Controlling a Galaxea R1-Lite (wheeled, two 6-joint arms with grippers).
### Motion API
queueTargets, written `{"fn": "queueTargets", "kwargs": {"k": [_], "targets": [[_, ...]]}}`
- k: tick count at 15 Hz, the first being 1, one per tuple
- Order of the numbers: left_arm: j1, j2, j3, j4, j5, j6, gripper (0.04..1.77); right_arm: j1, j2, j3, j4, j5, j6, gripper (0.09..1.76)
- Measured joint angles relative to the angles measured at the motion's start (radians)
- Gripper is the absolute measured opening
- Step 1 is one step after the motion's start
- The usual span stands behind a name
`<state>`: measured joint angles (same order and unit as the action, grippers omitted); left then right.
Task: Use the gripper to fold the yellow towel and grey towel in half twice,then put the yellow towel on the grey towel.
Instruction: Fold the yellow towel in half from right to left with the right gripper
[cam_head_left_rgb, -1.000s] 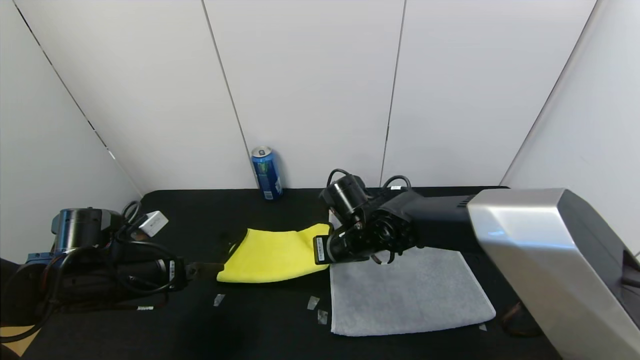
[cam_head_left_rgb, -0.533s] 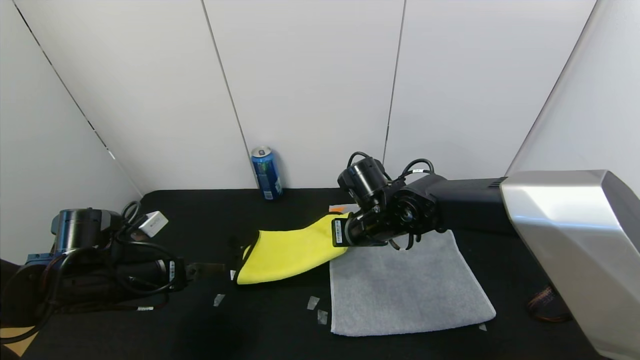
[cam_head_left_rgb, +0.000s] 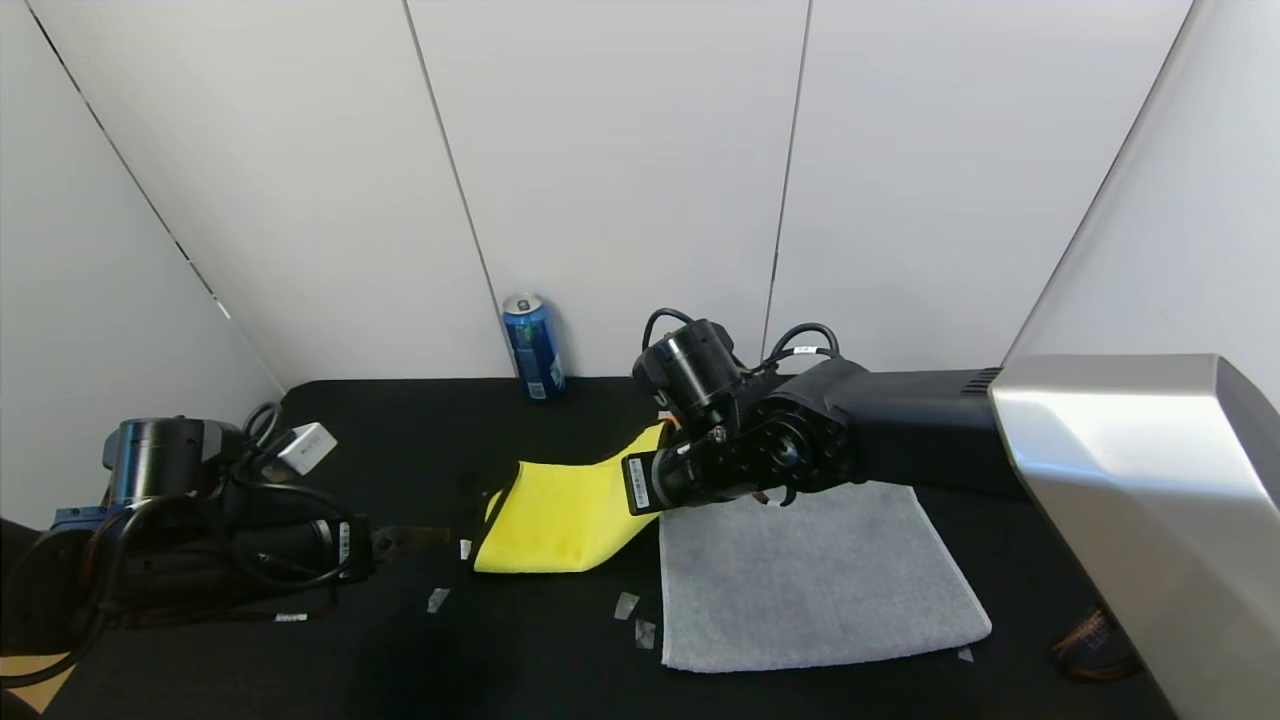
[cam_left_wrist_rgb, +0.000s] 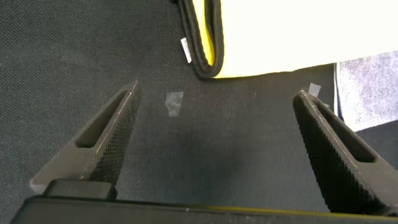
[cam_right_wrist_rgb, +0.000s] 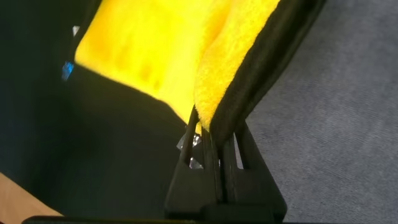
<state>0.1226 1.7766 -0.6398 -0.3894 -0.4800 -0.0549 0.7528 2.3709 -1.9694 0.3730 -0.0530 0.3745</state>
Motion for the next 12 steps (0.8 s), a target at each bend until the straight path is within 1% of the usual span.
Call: {"fn": "queueTargets", "kwargs": {"k": [3, 5, 8, 12], "targets": [[0.001, -0.002, 0.004, -0.001, 0.0, 0.001, 1.72, 0.035, 0.003, -0.006, -0.013, 0.001, -0.023, 0.14], [0.001, -0.005, 0.006, -0.002, 0.001, 0.001, 1.72, 0.054, 0.009, -0.009, -0.061, 0.003, -0.025, 0.14], [0.001, -0.009, 0.01, -0.006, 0.001, 0.003, 1.72, 0.082, 0.024, -0.011, -0.096, 0.006, -0.069, 0.14], [-0.002, -0.01, 0.027, -0.042, 0.005, 0.004, 1.72, 0.111, 0.061, -0.015, -0.16, 0.011, -0.131, 0.14]]}}
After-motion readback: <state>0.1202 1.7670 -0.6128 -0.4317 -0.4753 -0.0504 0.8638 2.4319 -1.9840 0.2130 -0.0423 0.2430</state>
